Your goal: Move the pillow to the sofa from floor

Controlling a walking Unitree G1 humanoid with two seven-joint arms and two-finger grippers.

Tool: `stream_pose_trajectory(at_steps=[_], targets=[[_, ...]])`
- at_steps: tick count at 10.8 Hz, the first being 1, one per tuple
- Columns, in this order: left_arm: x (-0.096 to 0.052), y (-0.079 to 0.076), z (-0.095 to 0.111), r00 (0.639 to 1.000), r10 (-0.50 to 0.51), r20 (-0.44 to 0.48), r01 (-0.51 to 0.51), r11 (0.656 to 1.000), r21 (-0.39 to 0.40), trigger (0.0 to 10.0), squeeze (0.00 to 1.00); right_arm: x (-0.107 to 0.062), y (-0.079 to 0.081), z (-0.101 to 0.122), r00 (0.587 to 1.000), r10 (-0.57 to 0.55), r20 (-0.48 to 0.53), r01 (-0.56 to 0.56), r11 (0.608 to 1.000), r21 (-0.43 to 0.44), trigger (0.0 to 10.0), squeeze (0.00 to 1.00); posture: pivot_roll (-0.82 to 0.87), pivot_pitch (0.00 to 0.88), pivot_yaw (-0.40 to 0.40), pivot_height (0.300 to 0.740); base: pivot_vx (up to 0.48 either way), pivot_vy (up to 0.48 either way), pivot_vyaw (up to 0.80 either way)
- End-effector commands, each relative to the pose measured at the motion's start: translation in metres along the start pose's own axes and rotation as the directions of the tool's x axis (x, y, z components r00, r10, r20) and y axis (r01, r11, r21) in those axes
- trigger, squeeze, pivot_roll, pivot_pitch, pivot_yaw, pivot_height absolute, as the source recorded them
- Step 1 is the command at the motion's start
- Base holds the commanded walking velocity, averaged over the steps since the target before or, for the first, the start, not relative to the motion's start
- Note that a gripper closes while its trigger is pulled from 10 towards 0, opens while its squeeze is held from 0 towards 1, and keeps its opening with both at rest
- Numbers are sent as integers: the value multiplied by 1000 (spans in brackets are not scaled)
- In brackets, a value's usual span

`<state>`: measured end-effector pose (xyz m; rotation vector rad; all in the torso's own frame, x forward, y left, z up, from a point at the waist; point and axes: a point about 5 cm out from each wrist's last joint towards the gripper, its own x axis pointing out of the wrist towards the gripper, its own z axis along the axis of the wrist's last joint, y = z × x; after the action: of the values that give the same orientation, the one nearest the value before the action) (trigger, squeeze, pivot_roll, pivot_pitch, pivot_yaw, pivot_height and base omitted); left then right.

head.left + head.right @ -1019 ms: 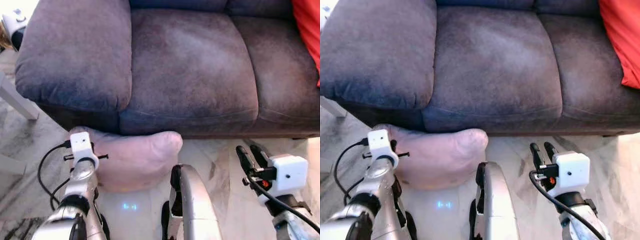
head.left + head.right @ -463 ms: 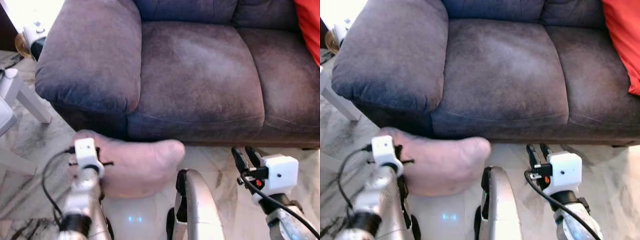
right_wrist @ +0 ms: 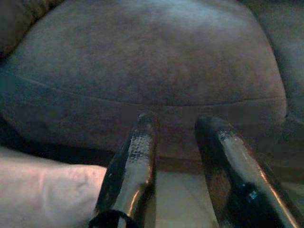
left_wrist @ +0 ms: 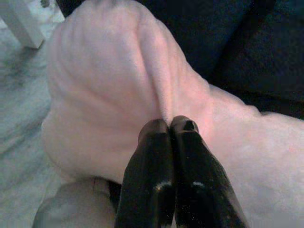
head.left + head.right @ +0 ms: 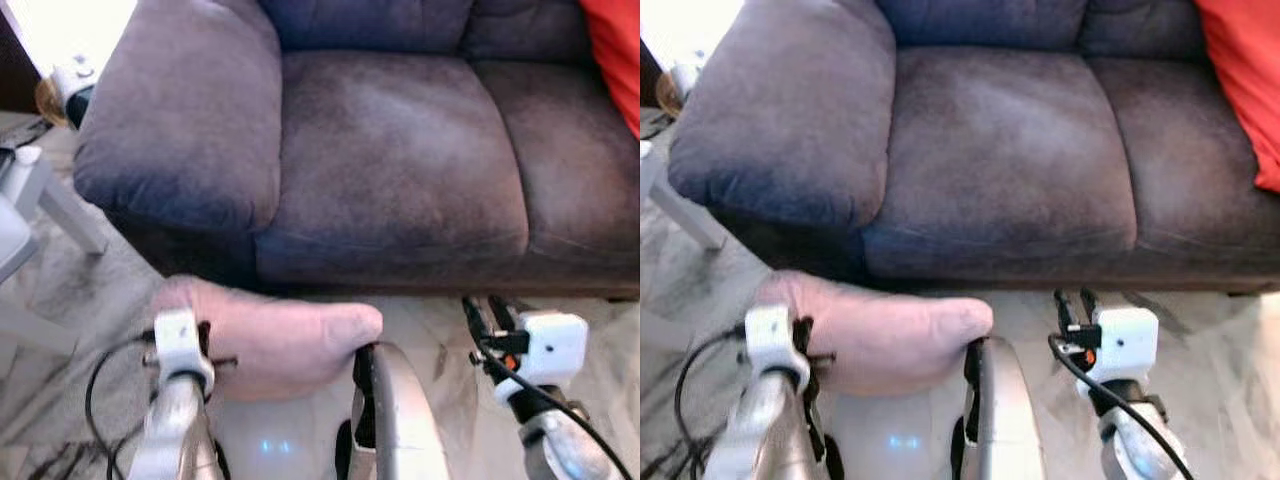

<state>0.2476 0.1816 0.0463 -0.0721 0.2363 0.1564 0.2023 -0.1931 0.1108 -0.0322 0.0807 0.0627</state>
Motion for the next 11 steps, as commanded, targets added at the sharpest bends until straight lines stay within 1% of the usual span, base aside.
stream_pose_trajectory(at_steps=[1, 2, 3, 4, 6, 8, 11], targets=[[-6, 0, 8, 998, -10, 55, 10, 1000, 3, 10000, 0, 0, -3, -4, 1000, -30, -6, 30, 1000, 0, 10000, 0, -18, 163, -99, 506, 0, 0, 0], [-10, 1, 19, 992, 2, 130, 2, 1000, -31, 10000, 0, 3, -3, -4, 999, -34, 5, 34, 999, 5, 10000, 0, -13, 160, -96, 506, 0, 0, 0], [-8, -2, 33, 983, -5, 186, 9, 1000, -23, 10000, 0, 7, -3, -3, 999, -46, 17, 45, 999, 13, 10000, 0, -3, 151, -90, 506, 0, 0, 0], [-7, -5, 41, 977, -25, 213, 29, 999, -15, 10000, 0, 11, -3, -1, 998, -48, 34, 48, 999, 18, 10000, 0, -2, 146, -87, 506, 0, 0, 0], [-4, -9, 49, 969, -45, 243, 45, 999, 6, 10000, 0, 18, 0, -1, 997, -56, 55, 55, 998, 26, 10000, 0, 2, 130, -76, 506, 0, 0, 0], [-3, -10, 53, 967, -53, 251, 51, 999, 17, 10000, 0, 25, 1, 0, 996, -63, 70, 61, 998, 32, 10000, 0, 9, 114, -69, 506, 0, 0, 0], [8, -9, 64, 956, -62, 286, 55, 998, 33, 10000, 0, 40, 6, 3, 992, -67, 104, 63, 997, 45, 10000, 0, 23, 83, -54, 506, 0, 0, 0]])
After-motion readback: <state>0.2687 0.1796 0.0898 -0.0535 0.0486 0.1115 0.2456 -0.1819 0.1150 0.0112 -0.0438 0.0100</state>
